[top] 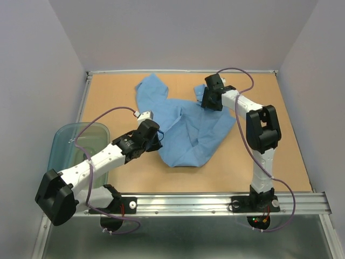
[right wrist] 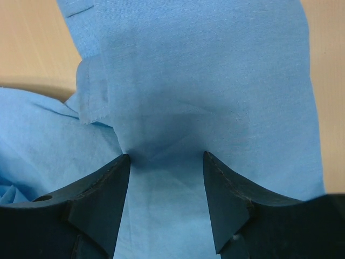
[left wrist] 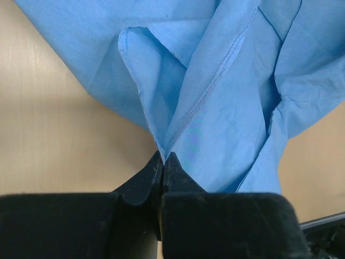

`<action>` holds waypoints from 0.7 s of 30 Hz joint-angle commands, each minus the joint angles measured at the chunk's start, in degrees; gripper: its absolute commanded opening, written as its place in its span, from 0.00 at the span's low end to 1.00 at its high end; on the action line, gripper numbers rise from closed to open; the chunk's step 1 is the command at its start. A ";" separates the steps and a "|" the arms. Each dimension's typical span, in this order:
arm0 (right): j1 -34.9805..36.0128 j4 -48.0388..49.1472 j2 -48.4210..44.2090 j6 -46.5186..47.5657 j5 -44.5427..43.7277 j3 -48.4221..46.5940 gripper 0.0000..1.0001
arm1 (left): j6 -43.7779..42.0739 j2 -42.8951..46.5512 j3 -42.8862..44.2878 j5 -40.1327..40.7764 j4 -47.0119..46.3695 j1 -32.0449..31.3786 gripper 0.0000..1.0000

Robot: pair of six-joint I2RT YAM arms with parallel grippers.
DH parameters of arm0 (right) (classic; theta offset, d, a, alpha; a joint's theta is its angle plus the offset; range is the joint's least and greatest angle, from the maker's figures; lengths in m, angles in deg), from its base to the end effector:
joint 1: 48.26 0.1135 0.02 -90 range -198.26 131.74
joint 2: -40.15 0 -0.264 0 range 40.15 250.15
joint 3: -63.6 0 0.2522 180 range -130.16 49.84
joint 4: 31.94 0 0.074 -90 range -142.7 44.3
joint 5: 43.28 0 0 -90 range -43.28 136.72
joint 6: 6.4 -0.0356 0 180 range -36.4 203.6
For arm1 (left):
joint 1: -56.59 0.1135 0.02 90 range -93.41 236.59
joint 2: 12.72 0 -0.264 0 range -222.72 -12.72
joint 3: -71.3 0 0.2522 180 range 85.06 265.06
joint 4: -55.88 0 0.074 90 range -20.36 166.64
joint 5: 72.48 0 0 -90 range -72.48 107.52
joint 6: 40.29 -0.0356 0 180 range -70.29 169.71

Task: Fold and stack the long sleeve shirts
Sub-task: Flatten the shirt out

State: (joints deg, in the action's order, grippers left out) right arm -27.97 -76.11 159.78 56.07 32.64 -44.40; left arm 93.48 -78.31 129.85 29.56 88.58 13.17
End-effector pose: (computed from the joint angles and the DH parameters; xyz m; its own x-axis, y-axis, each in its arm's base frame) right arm 0.4331 0.1509 0.2024 -0.7841 0.1881 -0.5914 0.1740 0.9814 0.0814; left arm 0.1830 -0.1629 0.2534 -0.7197 -0.2504 -0.6475 0.0801 0.8966 -0.4356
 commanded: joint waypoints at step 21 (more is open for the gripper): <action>3.52 0.62 5.53 -3.67 -13.33 -7.45 0.45 | -0.09 3.71 -1.29 0.89 -0.48 -0.44 0.00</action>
State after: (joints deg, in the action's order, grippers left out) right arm -24.58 -76.07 165.53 53.29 23.98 -49.58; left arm 93.48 -76.34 129.61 29.58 88.56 13.13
